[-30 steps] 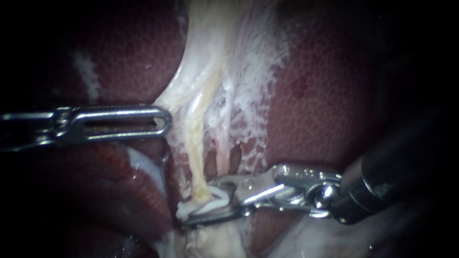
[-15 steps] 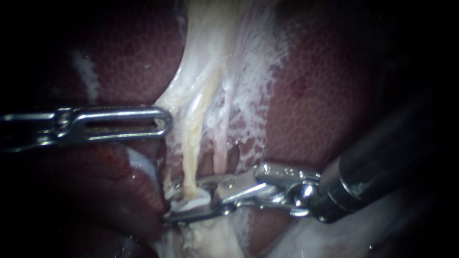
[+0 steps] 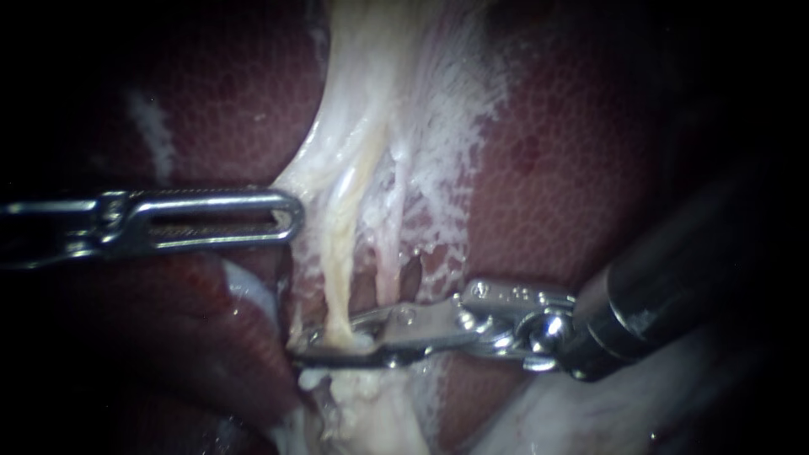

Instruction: Clipping second clip left tube

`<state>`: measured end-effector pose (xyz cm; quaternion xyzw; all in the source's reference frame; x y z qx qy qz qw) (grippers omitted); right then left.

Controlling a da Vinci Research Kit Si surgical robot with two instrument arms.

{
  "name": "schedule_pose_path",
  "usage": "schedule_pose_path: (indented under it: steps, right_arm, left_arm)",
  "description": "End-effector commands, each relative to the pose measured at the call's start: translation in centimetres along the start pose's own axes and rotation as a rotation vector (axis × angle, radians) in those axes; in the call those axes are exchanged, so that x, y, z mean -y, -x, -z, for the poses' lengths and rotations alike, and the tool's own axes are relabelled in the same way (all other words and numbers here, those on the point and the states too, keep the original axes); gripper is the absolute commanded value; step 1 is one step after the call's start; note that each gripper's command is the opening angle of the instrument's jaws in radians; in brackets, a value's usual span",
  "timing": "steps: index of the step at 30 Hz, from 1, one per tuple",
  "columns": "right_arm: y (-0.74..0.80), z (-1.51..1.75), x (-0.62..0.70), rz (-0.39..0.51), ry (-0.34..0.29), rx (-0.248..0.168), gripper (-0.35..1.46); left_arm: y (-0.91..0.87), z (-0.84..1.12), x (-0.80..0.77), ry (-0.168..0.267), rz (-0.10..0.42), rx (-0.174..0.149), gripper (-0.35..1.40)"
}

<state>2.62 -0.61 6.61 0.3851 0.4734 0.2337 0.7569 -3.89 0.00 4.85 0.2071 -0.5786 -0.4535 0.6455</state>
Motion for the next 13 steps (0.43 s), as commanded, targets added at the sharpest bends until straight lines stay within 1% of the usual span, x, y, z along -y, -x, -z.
schedule_pose_path:
  steps: [1,13]
  right_arm:
    - [0.00,-0.01,0.00,0.000,0.000,0.000,-0.35]
    - [0.01,-0.01,0.00,0.001,-0.001,0.000,-0.35]
  left_arm:
    - [0.00,0.00,0.00,0.000,0.000,0.000,-0.35]
    - [-0.02,-0.02,-0.02,0.000,-0.001,0.000,-0.35]
